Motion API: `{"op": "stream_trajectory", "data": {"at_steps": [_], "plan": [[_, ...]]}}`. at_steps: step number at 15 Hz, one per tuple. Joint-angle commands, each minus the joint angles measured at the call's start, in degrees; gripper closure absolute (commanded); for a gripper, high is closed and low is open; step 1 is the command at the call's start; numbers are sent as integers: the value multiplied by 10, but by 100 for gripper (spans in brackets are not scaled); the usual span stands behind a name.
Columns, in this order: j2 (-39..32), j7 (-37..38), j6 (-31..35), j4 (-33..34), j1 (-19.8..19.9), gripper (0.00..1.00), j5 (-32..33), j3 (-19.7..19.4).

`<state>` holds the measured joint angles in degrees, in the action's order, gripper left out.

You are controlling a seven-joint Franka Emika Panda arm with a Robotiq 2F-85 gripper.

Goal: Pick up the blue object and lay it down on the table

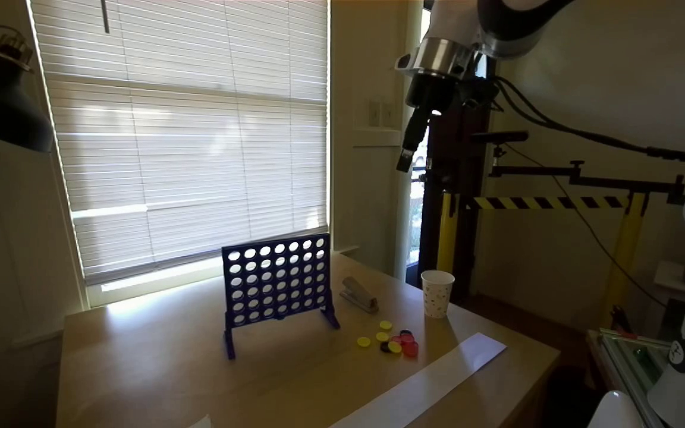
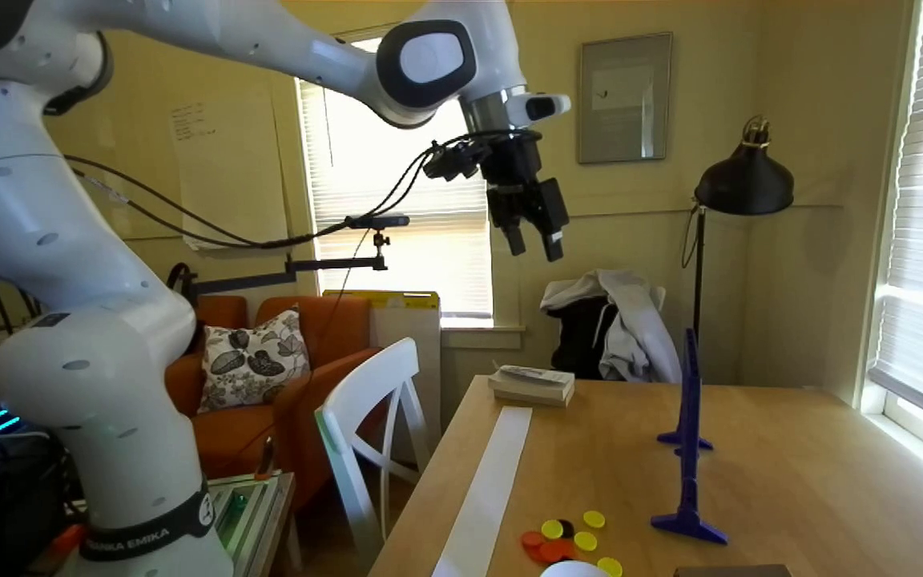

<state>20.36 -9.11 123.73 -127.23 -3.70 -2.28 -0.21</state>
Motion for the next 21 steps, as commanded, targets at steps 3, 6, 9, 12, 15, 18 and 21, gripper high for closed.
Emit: {"op": "stream_trajectory", "data": {"at_steps": [3,6,9,12,15,18,21], "plan": [[-113,-31,24,92,15,0,12,-14],[-160,-35,20,133,21,0,9,-15],[-198,-41,14,164,27,0,1,-16],[-186,-27,20,145,29,0,5,-11],[-198,-27,19,156,31,0,5,-10],[-206,9,47,155,41,0,-53,-19],[-221,52,69,164,51,0,-95,-26]]}}
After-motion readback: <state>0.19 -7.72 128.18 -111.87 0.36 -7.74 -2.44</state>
